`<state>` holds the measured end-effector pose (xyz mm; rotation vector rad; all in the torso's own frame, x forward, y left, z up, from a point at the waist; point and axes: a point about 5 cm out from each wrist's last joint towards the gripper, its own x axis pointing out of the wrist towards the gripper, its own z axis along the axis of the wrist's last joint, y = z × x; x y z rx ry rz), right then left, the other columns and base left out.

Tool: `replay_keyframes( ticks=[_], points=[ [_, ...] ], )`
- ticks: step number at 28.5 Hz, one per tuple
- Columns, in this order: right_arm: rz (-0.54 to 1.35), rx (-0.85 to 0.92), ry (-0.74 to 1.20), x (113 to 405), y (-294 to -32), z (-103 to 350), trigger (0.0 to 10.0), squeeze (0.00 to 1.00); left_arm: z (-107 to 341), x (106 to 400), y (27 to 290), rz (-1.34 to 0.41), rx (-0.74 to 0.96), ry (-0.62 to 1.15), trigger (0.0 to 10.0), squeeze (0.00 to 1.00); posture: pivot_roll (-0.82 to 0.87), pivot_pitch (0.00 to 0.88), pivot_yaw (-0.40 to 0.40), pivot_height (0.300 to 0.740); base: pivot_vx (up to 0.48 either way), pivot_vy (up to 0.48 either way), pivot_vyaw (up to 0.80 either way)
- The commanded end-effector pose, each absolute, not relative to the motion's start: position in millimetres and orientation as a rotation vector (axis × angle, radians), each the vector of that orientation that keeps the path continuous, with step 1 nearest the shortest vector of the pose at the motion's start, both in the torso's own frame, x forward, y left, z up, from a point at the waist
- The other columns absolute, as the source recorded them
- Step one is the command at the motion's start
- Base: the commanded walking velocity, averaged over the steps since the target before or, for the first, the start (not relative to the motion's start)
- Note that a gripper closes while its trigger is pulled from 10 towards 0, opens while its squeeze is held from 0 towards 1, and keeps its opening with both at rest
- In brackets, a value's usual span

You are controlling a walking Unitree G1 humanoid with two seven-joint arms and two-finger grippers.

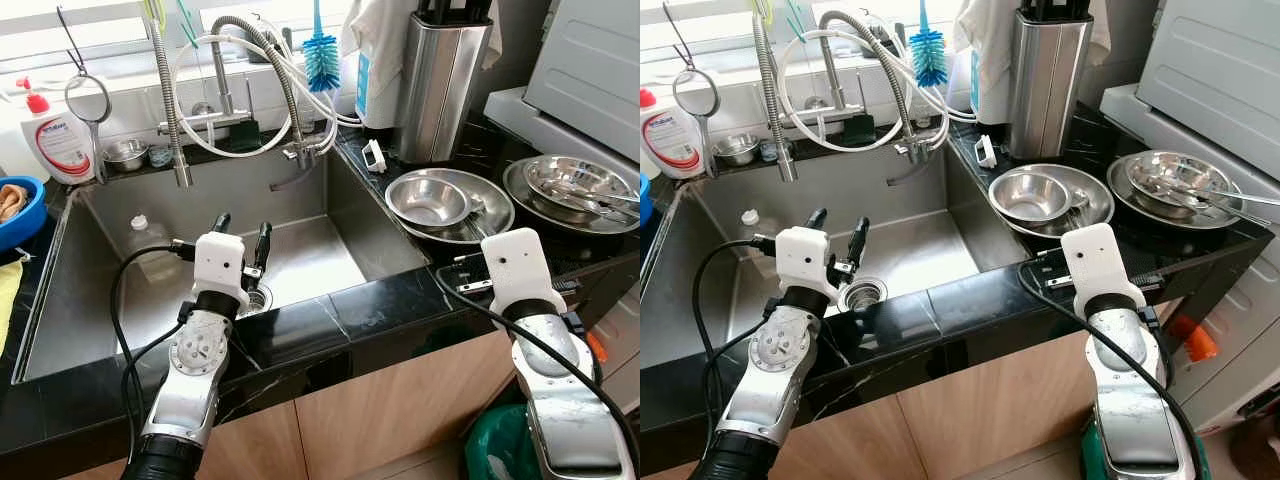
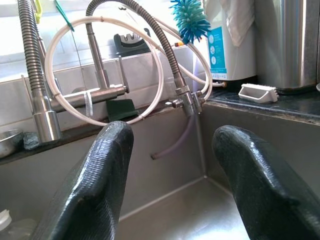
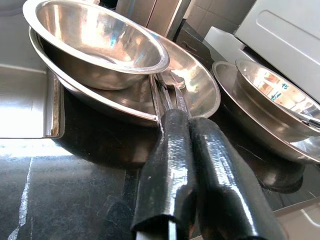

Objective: Kitchen organization

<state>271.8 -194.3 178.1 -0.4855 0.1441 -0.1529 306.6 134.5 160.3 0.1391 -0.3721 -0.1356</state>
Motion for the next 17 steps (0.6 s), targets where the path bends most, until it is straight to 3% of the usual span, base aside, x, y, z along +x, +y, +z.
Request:
replay_keyframes(
  ticks=[1, 17],
  points=[
    [-0.142, -0.489, 0.125, 273.0, -191.6, 182.5, 0.0, 0.0, 157.6, 306.2, 135.2, -0.138, 0.144, -0.357, 10.0, 0.0, -0.14, 0.0, 0.047, 0.74, 0.0, 0.0, 0.0],
    [-0.192, -0.485, 0.074, 275.5, -194.8, 191.4, 0.0, 0.0, 157.1, 306.7, 136.1, -0.133, 0.149, -0.354, 10.0, 0.0, -0.13, 0.0, 0.044, 0.74, 0.0, 0.0, 0.0]
  ],
)
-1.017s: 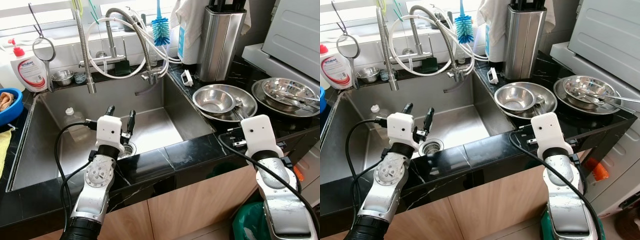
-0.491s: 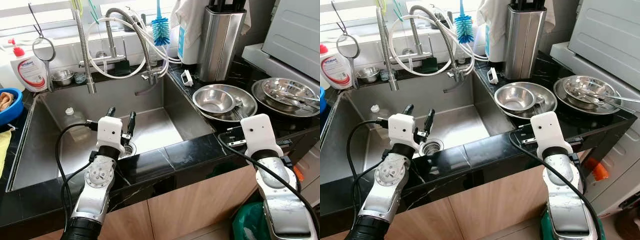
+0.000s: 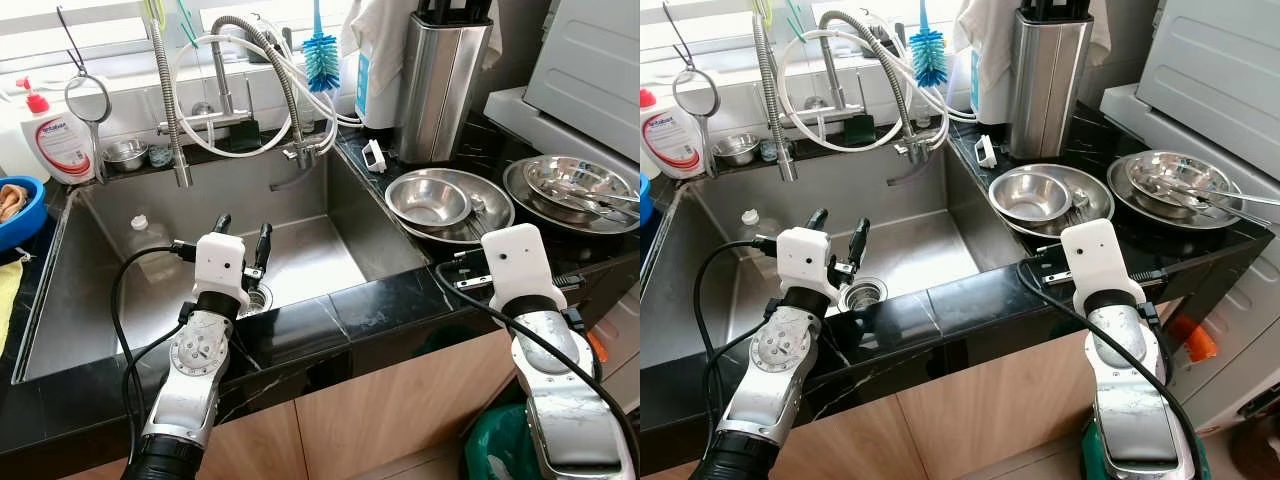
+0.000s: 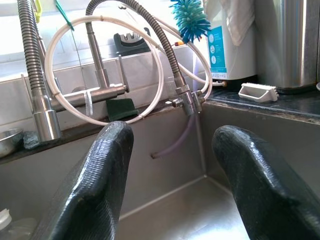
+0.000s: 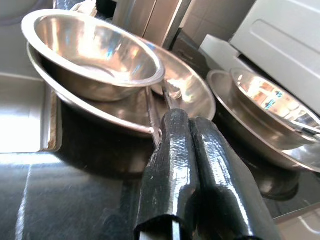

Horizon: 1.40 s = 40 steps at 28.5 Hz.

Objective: Kitchen organization

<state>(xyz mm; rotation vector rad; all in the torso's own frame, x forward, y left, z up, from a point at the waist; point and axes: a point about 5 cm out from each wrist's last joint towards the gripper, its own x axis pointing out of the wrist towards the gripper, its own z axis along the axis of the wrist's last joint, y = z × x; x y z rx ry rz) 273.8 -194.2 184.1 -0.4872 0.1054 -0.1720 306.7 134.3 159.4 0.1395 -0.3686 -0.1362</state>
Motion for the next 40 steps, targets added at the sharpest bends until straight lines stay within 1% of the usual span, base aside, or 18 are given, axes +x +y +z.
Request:
replay_keyframes(
  ticks=[1, 2, 3, 4, 13, 15, 16, 23, 30, 40],
  points=[
    [-0.198, -0.484, 0.069, 276, -196, 193, 0.3, 0.0, 157, 307, 136, -0.133, 0.149, -0.354, 10.0, 0.0, -0.13, 0.0, 0.044, 0.74, 0.0, 0.0, 0.0],
    [-0.198, -0.484, 0.069, 276, -196, 193, 0.3, 0.0, 157, 307, 136, -0.133, 0.149, -0.354, 10.0, 0.0, -0.13, 0.0, 0.044, 0.74, 0.0, 0.0, 0.0],
    [-0.205, -0.482, 0.062, 276, -196, 194, 7.5, 0.0, 157, 307, 136, -0.133, 0.149, -0.354, 10.0, 0.0, -0.13, 0.0, 0.044, 0.74, 0.0, 0.0, 0.0],
    [-0.209, -0.481, 0.057, 276, -196, 195, 10.0, 0.0, 157, 307, 136, -0.132, 0.149, -0.354, 10.0, 0.0, -0.13, 0.0, 0.043, 0.74, 0.0, 0.0, 0.0],
    [-0.24, -0.468, 0.0, 279, -197, 202, 10.0, 0.0, 157, 306, 133, -0.153, 0.182, -0.359, 10.0, 0.0, -0.13, 0.0, 0.044, 0.74, 0.0, 0.0, 0.0],
    [-0.196, -0.462, -0.013, 281, -192, 204, 10.0, 0.0, 157, 306, 132, -0.154, 0.181, -0.359, 10.0, 0.0, -0.13, 0.0, 0.044, 0.74, 0.0, 0.0, 0.0],
    [-0.196, -0.481, -0.025, 281, -192, 206, 10.0, 0.0, 157, 307, 132, -0.155, 0.179, -0.359, 10.0, 0.0, -0.13, 0.0, 0.043, 0.74, 0.0, 0.0, 0.0],
    [-0.198, -0.464, -0.1, 282, -190, 216, 10.0, 0.0, 157, 306, 133, -0.152, 0.18, -0.359, 10.0, 0.0, -0.13, 0.0, 0.043, 0.74, 0.0, 0.0, 0.0],
    [-0.163, -0.511, -0.173, 284, -182, 226, 10.0, 0.0, 157, 307, 133, -0.147, 0.181, -0.361, 10.0, 0.0, -0.13, 0.0, 0.04, 0.74, 0.0, 0.0, 0.0],
    [-0.236, -0.538, -0.264, 286, -187, 242, 10.0, 0.0, 157, 307, 133, -0.146, 0.179, -0.363, 10.0, 0.0, -0.13, 0.0, 0.036, 0.74, 0.0, 0.0, 0.0]
  ],
)
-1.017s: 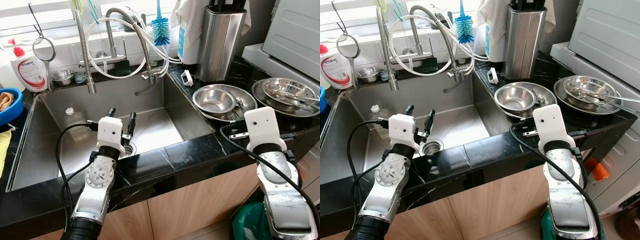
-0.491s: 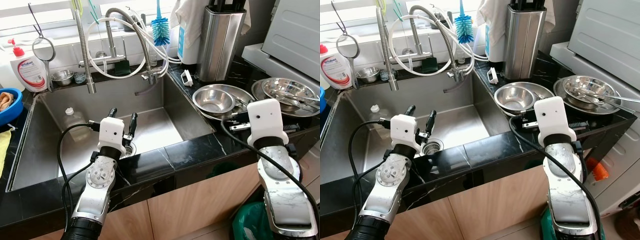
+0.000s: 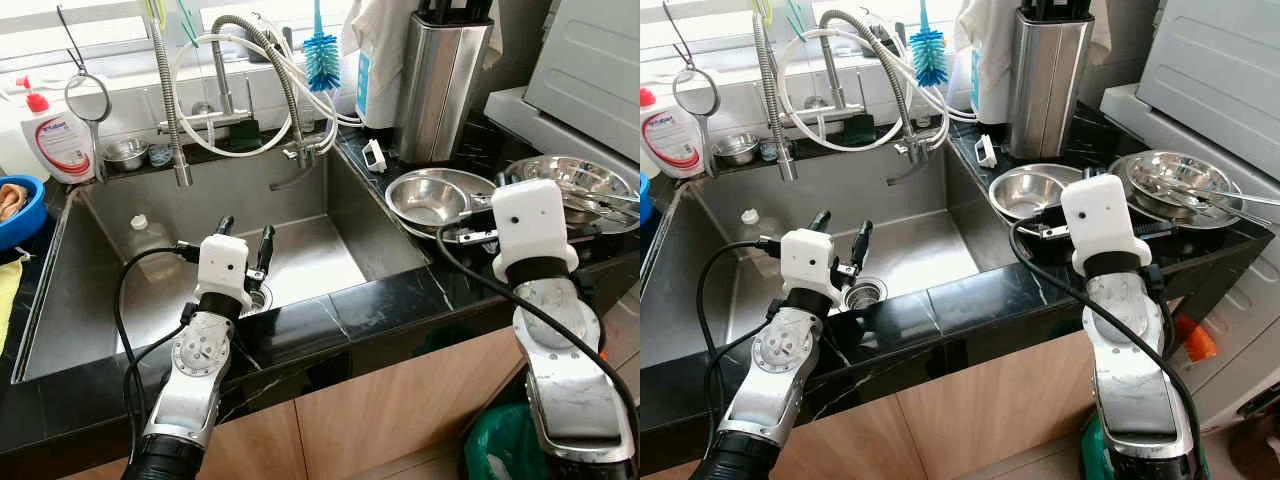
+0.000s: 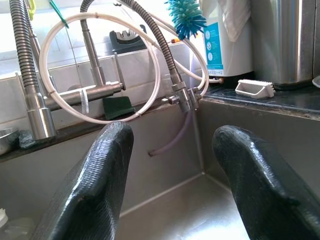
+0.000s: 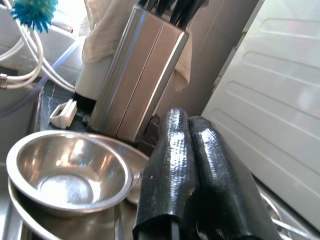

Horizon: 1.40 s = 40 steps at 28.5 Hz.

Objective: Kitchen organization

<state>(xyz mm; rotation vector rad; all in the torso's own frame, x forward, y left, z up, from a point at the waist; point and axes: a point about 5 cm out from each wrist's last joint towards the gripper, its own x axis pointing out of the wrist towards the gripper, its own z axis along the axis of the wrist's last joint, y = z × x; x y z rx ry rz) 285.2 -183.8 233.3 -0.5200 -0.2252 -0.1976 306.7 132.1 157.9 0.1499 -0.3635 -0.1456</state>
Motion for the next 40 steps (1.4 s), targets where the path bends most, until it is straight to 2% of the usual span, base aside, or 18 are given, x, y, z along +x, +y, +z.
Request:
replay_keyframes(
  ticks=[1, 17, 23, 33, 40],
  points=[
    [-0.251, -0.54, -0.272, 286, -188, 244, 10.0, 0.0, 157, 307, 133, -0.145, 0.179, -0.363, 10.0, 0.0, -0.13, 0.0, 0.036, 0.74, 0.0, 0.0, 0.0],
    [-0.317, -0.537, -0.293, 291, -195, 248, 10.0, 0.0, 157, 306, 132, -0.149, 0.181, -0.364, 10.0, 0.0, -0.12, 0.0, 0.037, 0.74, 0.0, 0.0, 0.0],
    [-0.262, -0.519, -0.148, 295, -192, 223, 10.0, 0.0, 156, 305, 133, -0.146, 0.182, -0.358, 10.0, 0.0, -0.12, 0.0, 0.037, 0.74, 0.0, 0.0, 0.0],
    [-0.224, -0.514, -0.097, 297, -189, 214, 10.0, 0.0, 155, 305, 135, -0.139, 0.188, -0.35, 10.0, 0.0, -0.12, 0.0, 0.037, 0.74, 0.0, 0.0, 0.0],
    [-0.115, -0.539, 0.052, 294, -179, 190, 10.0, 0.0, 155, 305, 135, -0.139, 0.188, -0.346, 10.0, 0.0, -0.12, 0.0, 0.039, 0.74, 0.0, 0.0, 0.0]
  ],
)
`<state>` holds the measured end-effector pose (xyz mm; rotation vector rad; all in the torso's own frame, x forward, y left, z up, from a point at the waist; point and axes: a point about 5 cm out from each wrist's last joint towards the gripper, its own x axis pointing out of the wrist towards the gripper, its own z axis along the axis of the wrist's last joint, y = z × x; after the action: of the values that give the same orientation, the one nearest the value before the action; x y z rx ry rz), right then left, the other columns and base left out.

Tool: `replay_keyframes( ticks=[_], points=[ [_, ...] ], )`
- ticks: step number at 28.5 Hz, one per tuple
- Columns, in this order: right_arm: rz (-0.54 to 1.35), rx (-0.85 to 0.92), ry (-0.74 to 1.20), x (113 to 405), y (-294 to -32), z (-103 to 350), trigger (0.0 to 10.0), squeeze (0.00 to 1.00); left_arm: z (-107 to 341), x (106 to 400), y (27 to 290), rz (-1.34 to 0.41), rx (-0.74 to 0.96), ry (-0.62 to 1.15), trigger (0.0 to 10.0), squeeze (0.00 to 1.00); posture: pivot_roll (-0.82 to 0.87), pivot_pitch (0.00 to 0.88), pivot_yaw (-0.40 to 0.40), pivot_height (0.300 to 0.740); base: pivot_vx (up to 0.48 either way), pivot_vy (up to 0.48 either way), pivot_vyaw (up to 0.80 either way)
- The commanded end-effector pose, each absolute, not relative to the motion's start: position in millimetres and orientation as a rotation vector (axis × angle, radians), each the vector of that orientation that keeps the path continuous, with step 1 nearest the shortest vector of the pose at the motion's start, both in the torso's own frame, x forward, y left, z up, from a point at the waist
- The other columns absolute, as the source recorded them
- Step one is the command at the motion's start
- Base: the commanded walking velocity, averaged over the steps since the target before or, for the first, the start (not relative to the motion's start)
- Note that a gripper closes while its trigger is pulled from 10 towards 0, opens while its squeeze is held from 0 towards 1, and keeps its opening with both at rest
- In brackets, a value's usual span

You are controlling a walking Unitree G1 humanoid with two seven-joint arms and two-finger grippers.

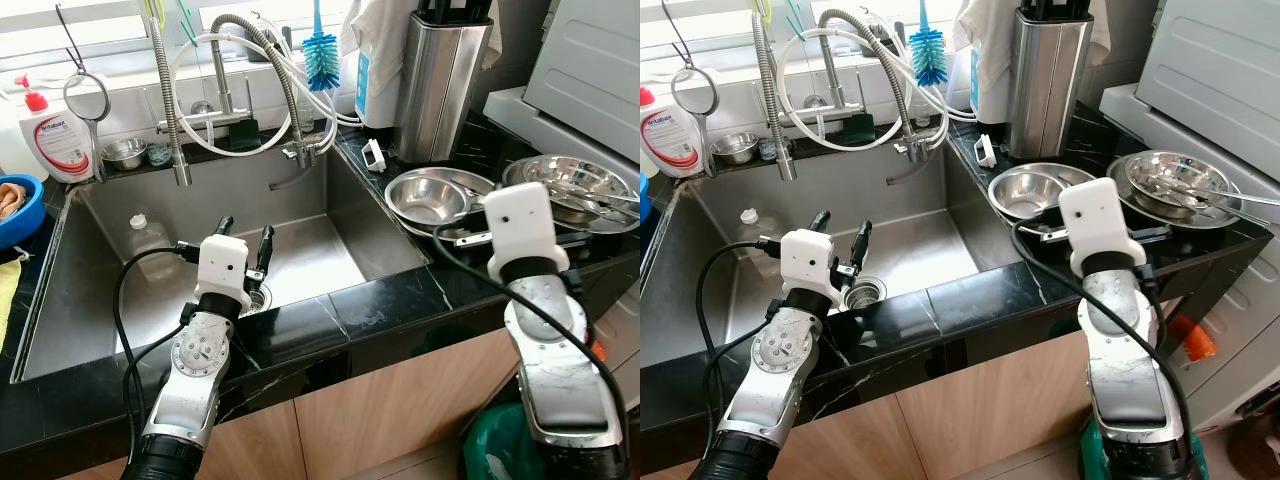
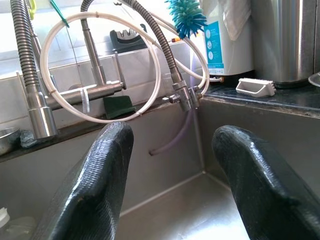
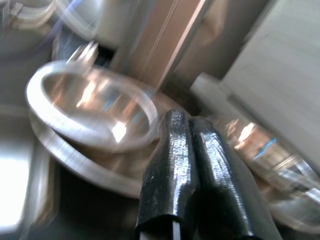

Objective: Kitchen organization

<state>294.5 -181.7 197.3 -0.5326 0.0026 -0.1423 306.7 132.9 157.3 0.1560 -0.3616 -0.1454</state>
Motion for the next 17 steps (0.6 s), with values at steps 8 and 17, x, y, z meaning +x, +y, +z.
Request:
replay_keyframes(
  ticks=[8, 17],
  points=[
    [-0.095, -0.554, 0.079, 294.7, -177.5, 188.1, 10.0, 0.0, 155.0, 305.7, 136.5, -0.133, 0.192, -0.347, 10.0, 0.0, -0.12, 0.0, 0.038, 0.74, 0.0, 0.0, 0.0],
    [-0.067, -0.54, 0.072, 295.0, -174.0, 188.4, 10.0, 0.0, 153.4, 305.7, 135.3, -0.135, 0.191, -0.344, 10.0, 0.0, -0.12, 0.0, 0.038, 0.74, 0.0, 0.0, 0.0]
  ],
)
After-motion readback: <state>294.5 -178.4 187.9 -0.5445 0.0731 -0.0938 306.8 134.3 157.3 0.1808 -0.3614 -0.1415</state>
